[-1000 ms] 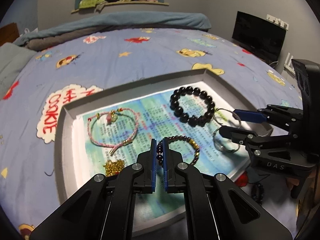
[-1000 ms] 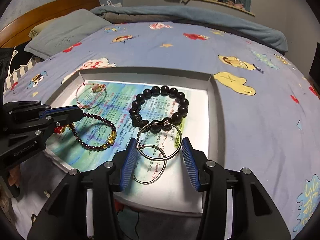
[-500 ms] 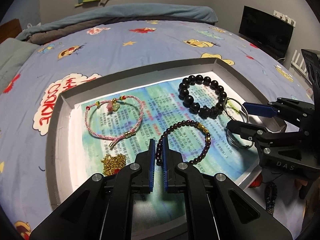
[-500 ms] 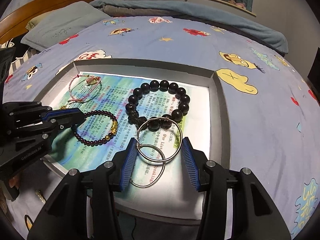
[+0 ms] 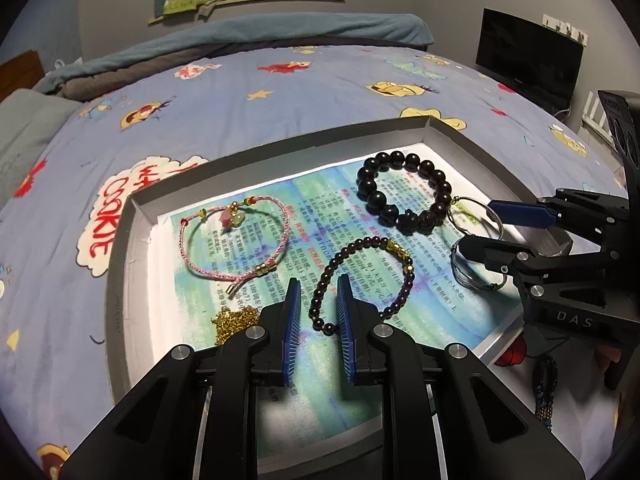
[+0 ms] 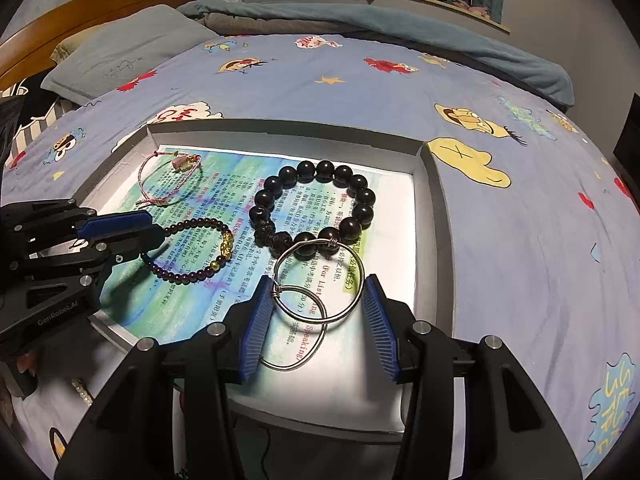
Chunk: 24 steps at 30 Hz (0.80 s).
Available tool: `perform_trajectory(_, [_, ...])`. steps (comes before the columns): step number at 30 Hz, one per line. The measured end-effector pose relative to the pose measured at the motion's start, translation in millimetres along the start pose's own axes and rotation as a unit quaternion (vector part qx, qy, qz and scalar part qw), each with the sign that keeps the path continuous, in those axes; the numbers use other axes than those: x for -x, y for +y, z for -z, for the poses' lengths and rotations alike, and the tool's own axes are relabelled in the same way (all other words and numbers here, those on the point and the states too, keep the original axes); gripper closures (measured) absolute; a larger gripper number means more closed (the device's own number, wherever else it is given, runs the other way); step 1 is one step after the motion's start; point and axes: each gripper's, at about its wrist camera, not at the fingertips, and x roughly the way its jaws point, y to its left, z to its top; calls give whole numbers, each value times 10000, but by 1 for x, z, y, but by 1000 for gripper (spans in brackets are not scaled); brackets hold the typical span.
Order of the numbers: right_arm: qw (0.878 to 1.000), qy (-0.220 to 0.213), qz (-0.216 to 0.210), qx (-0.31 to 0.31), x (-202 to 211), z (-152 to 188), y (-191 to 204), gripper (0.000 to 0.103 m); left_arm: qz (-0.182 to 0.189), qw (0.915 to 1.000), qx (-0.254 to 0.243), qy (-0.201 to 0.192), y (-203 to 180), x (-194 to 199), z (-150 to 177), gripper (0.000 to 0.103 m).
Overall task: Organize jewelry
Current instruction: 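Lower the bracelet and hoop onto the tray paper and open both tools, then withdraw both open tools from the tray toward the remaining jewelry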
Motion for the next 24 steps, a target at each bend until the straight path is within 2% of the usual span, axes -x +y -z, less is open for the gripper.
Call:
perform_trajectory(3, [10000,-58,-55,-26,4,1,-1,50,10,10000,36,-59,0,5,1,78])
perform_trajectory(6, [9998,-200,-55,-35,13,3,-1,41,55,9998,104,-171,2,14,1,67])
perform_trajectory(10, [9990,-431,-59,-40,30,8,-3,35,18,9993,87,-374,2,29,4,48])
perform_trajectory(12, [9983,-578,-39,-108,43,12,-7,25,-35,9988,77,-475,2,36,6,39])
perform_trajectory(14, [9971,-728,64,-227,57,17,-13,18,-88,9983,108,-564,4,44,7,25])
perform_trajectory(17, [9941,-968,189,-447,79,27,-25,6,-163,9974,198,-678,8,58,10,17])
perform_trajectory(19, [9917,-1097,255,-626,93,33,-35,6,-182,9968,273,-734,10,66,12,12])
perform_trajectory(24, [9848,-1302,545,-1011,120,53,-57,6,-309,9954,265,-869,12,92,23,9])
